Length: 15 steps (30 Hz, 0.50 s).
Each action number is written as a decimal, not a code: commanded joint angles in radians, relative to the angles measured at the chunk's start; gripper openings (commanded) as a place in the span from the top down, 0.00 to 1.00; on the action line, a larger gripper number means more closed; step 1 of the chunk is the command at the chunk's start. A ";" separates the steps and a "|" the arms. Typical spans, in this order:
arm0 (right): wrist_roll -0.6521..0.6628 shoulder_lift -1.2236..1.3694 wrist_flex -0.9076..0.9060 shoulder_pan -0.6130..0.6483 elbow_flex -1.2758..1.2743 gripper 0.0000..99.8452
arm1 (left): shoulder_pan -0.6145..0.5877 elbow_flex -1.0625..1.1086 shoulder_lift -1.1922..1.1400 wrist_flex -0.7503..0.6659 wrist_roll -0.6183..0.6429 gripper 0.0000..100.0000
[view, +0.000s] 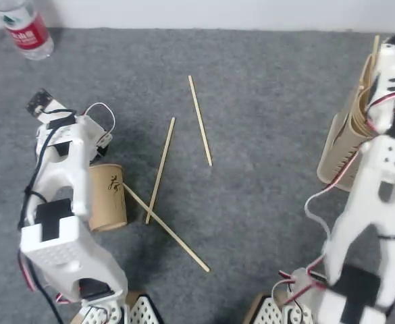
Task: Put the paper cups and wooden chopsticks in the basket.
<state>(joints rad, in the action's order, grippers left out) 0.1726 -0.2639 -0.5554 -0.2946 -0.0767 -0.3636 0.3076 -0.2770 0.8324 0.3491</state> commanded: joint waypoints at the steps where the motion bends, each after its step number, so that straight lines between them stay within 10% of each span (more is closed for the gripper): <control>1: -0.008 -0.157 -0.200 0.084 0.068 0.80 | 0.012 -0.007 0.032 -0.015 0.003 0.99; 7: -0.011 -0.219 -0.562 0.292 -0.011 0.81 | 0.084 -0.013 0.044 -0.011 0.002 0.99; 15: -0.157 -0.216 -0.446 0.407 -0.393 0.81 | 0.094 -0.028 0.230 0.058 -0.278 0.99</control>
<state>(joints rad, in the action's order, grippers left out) 0.0775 -0.4496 -1.0756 0.0706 -0.3698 -0.2700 0.3076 -0.2033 0.8431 0.2110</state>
